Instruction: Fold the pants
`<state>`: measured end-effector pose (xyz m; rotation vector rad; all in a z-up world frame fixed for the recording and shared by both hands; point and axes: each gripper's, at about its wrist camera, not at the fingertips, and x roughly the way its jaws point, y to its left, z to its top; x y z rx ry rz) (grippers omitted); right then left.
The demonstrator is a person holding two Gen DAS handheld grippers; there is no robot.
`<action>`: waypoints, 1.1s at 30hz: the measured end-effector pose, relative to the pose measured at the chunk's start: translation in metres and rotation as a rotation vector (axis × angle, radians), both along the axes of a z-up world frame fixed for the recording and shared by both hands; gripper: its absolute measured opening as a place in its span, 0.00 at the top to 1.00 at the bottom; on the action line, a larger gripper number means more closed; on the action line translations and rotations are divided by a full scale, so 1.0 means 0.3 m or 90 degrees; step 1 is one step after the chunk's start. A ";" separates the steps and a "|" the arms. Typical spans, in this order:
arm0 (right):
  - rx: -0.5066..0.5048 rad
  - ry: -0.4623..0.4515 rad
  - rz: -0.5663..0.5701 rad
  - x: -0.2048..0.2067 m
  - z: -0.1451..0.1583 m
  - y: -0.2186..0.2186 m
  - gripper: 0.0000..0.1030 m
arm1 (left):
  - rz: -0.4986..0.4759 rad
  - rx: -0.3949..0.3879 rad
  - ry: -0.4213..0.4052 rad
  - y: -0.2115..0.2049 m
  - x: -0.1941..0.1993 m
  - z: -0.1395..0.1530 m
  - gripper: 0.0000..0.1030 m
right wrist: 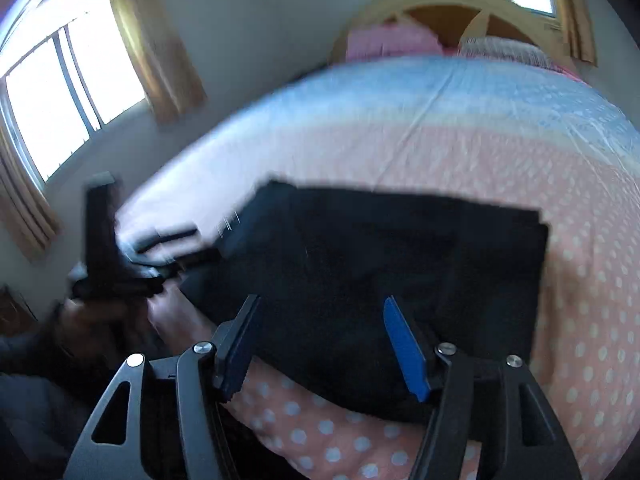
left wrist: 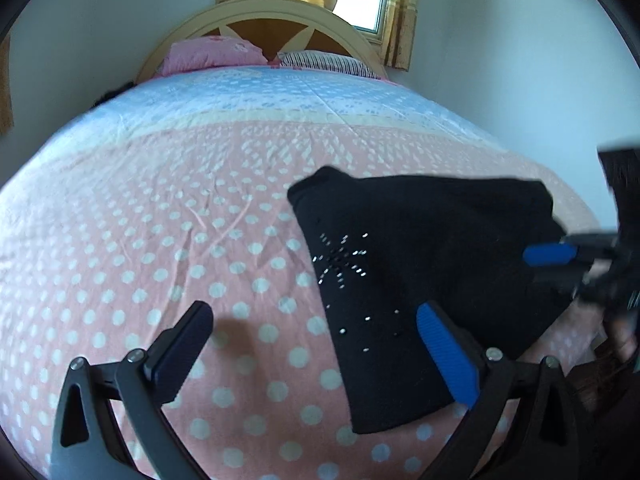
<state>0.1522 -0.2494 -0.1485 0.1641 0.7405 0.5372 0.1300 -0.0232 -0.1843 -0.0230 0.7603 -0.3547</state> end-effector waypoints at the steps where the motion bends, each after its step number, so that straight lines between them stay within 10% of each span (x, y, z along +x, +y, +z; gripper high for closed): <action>1: 0.016 -0.013 -0.020 -0.003 0.014 -0.034 0.38 | 0.004 -0.006 0.003 0.010 0.003 0.002 0.00; 9: 0.109 0.088 -0.232 0.039 -0.087 -0.322 0.38 | 0.024 -0.071 0.015 0.048 0.070 0.063 0.00; 20: 0.106 0.102 -0.213 0.044 -0.156 -0.304 0.39 | -0.014 -0.024 0.036 -0.076 0.162 0.027 0.00; 33: 0.150 0.097 -0.201 0.048 -0.178 -0.313 0.68 | -0.054 -0.023 0.046 -0.104 0.188 0.017 0.13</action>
